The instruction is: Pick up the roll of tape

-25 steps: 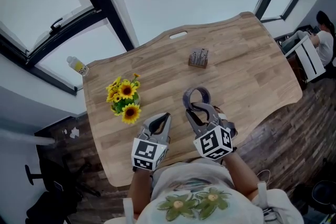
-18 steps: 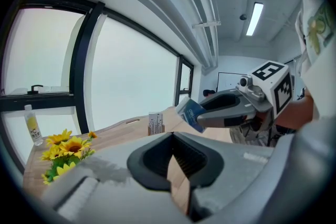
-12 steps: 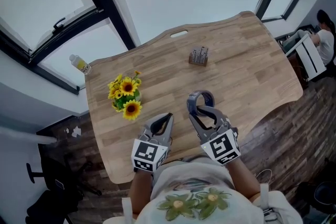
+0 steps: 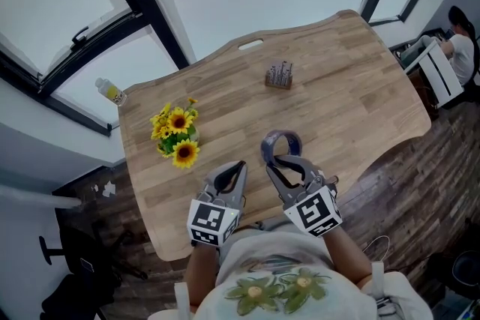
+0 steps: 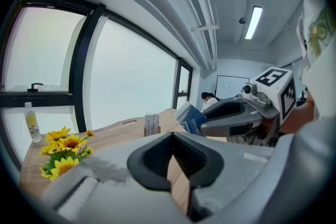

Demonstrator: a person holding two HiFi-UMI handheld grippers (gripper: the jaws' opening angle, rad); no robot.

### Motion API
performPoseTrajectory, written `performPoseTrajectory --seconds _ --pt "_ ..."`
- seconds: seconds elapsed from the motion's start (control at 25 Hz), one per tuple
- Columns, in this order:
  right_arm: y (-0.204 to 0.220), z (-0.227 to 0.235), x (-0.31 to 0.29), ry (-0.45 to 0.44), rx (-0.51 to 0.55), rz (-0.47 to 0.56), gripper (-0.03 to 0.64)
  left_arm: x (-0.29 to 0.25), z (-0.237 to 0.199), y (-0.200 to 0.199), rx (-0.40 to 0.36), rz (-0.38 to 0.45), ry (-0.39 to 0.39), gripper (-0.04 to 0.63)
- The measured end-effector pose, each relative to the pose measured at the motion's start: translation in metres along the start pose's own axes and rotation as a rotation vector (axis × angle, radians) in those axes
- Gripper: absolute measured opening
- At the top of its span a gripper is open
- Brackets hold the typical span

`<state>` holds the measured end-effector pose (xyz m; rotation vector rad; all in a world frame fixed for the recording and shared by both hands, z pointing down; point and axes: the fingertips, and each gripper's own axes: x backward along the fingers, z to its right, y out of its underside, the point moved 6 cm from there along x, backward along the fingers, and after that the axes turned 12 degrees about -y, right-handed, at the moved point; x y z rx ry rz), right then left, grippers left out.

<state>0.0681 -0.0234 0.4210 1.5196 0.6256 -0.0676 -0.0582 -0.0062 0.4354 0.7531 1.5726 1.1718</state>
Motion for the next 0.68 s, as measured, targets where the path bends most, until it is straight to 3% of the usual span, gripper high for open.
performPoseTrajectory --seconds 0.68 --pt "-0.0022 -0.0078 0.0010 -0.008 0.030 -0.020 0.057 0.0012 0.0064 0.0001 -0.001 0.005 0.007 0.003"
